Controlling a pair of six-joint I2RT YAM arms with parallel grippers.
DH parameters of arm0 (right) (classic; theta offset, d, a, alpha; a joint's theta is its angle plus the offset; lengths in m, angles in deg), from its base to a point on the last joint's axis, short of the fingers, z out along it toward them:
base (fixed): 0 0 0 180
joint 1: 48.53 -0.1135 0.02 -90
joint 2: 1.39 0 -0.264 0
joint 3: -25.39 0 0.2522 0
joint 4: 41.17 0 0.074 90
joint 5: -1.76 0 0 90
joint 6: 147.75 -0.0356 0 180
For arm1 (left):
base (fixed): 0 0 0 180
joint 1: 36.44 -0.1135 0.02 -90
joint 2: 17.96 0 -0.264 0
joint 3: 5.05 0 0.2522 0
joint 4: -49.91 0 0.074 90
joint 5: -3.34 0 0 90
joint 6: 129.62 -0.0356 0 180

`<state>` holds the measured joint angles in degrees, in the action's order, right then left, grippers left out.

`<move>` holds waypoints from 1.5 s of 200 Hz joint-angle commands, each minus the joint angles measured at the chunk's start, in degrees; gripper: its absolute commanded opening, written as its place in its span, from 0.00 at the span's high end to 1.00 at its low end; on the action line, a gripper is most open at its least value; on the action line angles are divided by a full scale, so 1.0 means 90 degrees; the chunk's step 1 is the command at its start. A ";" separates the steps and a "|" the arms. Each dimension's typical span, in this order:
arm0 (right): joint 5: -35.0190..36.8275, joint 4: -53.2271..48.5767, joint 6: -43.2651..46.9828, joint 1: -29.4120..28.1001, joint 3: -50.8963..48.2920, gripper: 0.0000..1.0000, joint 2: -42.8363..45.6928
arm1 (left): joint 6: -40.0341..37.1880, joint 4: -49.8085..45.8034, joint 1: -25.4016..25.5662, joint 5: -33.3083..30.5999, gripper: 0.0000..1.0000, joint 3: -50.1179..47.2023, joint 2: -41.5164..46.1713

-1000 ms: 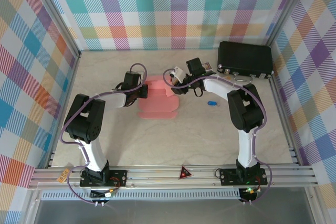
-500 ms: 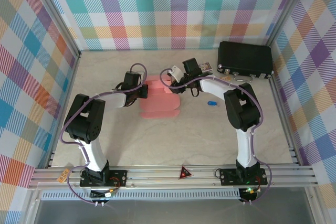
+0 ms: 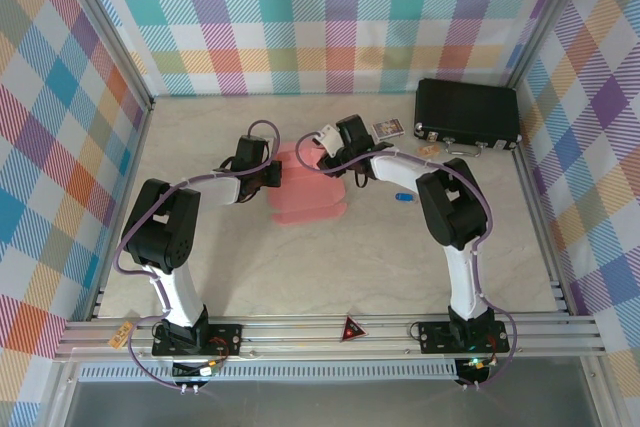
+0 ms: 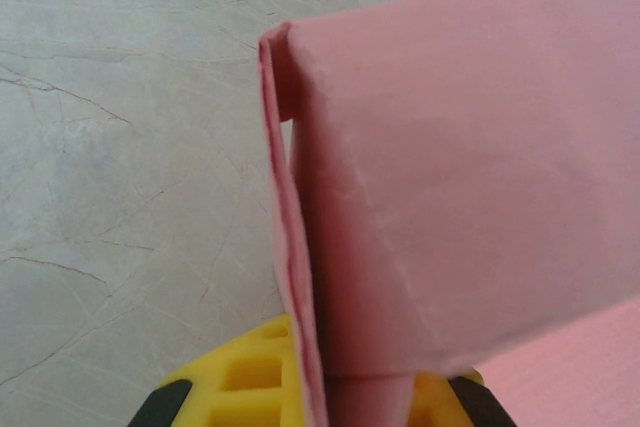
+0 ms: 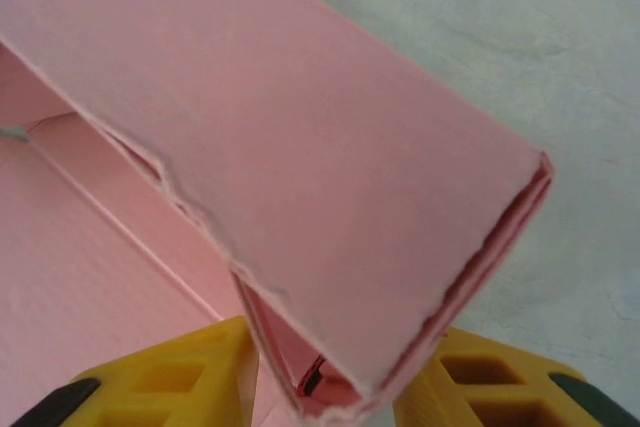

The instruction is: Fold the paper box

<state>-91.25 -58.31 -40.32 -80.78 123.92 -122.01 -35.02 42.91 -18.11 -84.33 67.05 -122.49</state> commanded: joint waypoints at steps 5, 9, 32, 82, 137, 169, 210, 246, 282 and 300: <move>0.0597 0.0504 -0.0361 -0.0130 -0.0003 0.63 -0.0168 | -0.0091 -0.0183 0.0054 0.0230 1.00 0.0167 -0.0018; 0.0653 0.0517 -0.0388 -0.0136 -0.0004 0.64 -0.0184 | -0.0097 -0.0185 0.0054 0.0229 1.00 0.0167 -0.0016; 0.0992 0.0571 -0.0551 -0.0176 0.0050 0.66 -0.0293 | -0.0082 -0.0215 0.0054 0.0239 1.00 0.0177 -0.0007; 0.1485 0.0668 -0.0759 -0.0263 0.0185 0.76 -0.0485 | -0.0077 -0.0280 0.0054 0.0244 1.00 0.0206 0.0013; 0.2577 0.0842 -0.0872 -0.0541 0.0316 0.87 -0.0650 | -0.0043 -0.0407 0.0054 0.0257 1.00 0.0304 -0.0042; 0.3090 0.0769 -0.0916 -0.0687 0.0518 0.90 -0.0793 | -0.0038 -0.0429 0.0054 0.0259 1.00 0.0324 -0.0060; 0.3888 0.0335 -0.1115 -0.0856 0.0957 0.92 -0.1047 | -0.0014 -0.0501 0.0054 0.0239 1.00 0.0381 -0.0094; 0.4591 -0.0059 -0.1263 -0.1004 0.1352 0.92 -0.1274 | 0.0031 -0.0579 0.0053 0.0253 1.00 0.0456 -0.0139; 0.5031 -0.0414 -0.1620 -0.1071 0.1670 0.94 -0.1452 | 0.0055 -0.0602 0.0054 0.0239 1.00 0.0476 -0.0153; 0.5091 -0.0582 -0.1707 -0.1069 0.1792 0.94 -0.1507 | 0.0054 -0.0614 0.0054 0.0240 1.00 0.0480 -0.0163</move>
<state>-49.98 -59.03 -54.79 -90.16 138.08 -133.27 -34.52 39.13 -18.11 -84.18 69.72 -123.25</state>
